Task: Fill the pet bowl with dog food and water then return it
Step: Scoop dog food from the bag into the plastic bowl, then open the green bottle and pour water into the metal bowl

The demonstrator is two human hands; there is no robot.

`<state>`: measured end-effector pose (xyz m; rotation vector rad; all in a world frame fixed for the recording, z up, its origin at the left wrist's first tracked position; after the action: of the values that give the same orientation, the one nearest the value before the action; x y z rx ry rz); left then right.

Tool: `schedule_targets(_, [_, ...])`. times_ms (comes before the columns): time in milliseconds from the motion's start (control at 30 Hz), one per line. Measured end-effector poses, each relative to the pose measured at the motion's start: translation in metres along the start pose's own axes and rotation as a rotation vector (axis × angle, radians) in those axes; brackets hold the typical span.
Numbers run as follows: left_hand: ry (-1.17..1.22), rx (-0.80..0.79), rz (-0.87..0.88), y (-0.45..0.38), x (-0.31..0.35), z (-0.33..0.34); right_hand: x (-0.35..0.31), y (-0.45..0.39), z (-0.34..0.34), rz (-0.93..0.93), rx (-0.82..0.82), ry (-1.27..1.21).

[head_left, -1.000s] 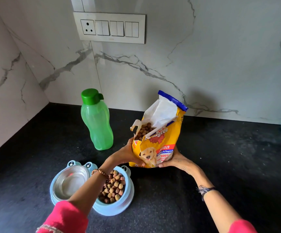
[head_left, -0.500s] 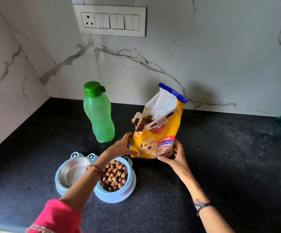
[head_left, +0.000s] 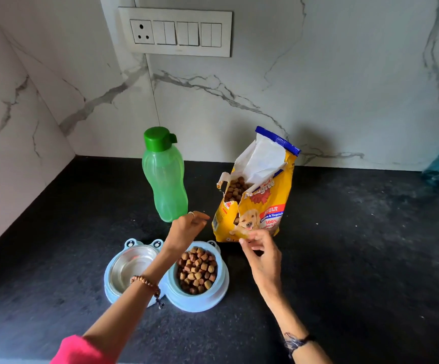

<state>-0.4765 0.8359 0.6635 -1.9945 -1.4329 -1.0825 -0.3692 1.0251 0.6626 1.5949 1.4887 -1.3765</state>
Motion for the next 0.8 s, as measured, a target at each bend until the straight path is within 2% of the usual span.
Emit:
schedule_targets(300, [0.095, 0.120, 0.004, 0.007, -0.025, -0.071, -0.050, -0.022, 0.061, -0.072, -0.147, -0.005])
schedule_targets(567, [0.278, 0.364, 0.059, 0.004, -0.029, -0.134, -0.063, -0.067, 0.123, 0.063, -0.360, 0.034])
schedule_targets(700, [0.363, 0.294, 0.207, -0.010, -0.012, -0.156, -0.066, -0.096, 0.148, 0.106, -0.398, 0.048])
schedule_targets(800, [0.348, 0.191, 0.302, -0.024, 0.009, -0.173, -0.066, -0.114, 0.167, 0.139, -0.454, -0.067])
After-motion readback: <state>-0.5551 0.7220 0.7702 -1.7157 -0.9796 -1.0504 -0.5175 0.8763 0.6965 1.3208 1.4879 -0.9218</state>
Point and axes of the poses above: each hand's wrist, its own y-axis away from the middle knuckle, its own z-axis out of the palm, x = y × z, the point moved 9 cm from there along -y, towards the middle knuckle, and after that the axes turned 10 degrees about -x, right-handed, at the moved point
